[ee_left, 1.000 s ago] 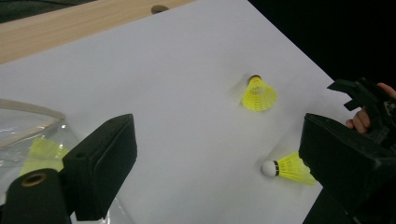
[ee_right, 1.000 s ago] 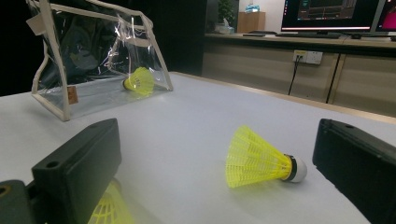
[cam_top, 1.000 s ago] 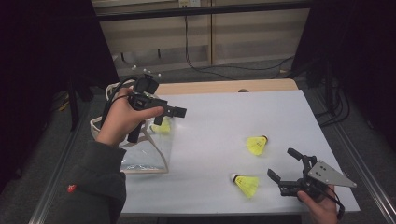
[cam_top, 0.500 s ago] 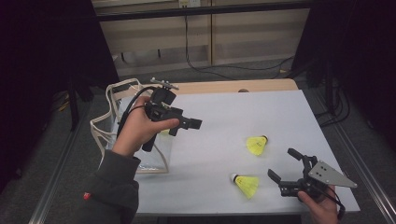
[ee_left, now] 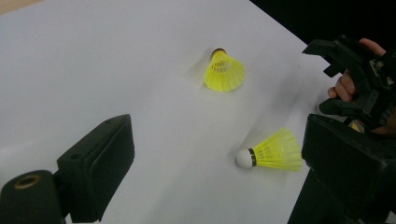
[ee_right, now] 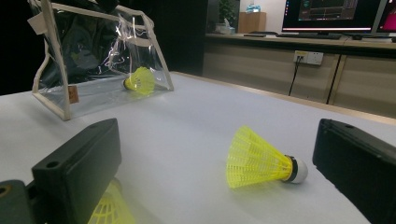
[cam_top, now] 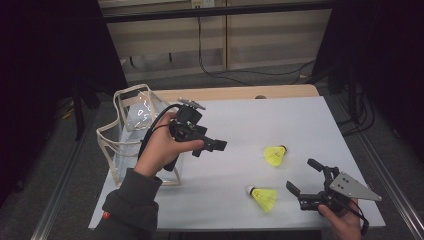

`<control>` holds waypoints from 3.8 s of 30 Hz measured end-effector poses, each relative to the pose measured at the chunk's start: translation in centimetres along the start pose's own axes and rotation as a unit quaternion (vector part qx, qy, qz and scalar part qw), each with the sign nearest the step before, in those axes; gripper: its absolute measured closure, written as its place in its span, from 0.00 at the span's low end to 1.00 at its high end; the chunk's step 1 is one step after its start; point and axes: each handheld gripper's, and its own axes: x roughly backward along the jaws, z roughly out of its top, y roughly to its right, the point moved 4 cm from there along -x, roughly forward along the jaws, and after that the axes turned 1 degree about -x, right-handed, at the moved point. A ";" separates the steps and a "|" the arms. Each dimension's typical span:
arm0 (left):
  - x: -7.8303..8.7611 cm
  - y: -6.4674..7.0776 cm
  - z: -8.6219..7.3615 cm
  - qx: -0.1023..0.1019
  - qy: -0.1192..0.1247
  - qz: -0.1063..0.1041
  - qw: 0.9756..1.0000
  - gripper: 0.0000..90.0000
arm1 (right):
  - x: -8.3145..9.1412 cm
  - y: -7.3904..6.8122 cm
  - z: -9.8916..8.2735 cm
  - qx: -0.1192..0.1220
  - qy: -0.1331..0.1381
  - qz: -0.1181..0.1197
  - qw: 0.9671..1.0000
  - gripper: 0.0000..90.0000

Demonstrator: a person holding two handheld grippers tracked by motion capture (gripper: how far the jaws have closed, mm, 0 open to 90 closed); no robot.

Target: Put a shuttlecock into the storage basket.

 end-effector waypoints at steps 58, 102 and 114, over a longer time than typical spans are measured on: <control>-7.1 2.6 -4.1 -0.068 -0.053 -0.065 0.994 0.05 | 0.1 0.0 -0.1 -0.001 -0.002 -0.002 1.000 0.01; -11.2 4.4 -6.9 -0.127 -0.078 -0.097 0.984 0.09 | 0.2 0.3 0.0 -0.003 0.000 -0.006 1.000 0.01; -13.3 4.7 -7.8 -0.152 -0.103 -0.100 0.978 0.15 | -0.1 0.2 0.0 0.002 0.000 -0.001 1.000 0.01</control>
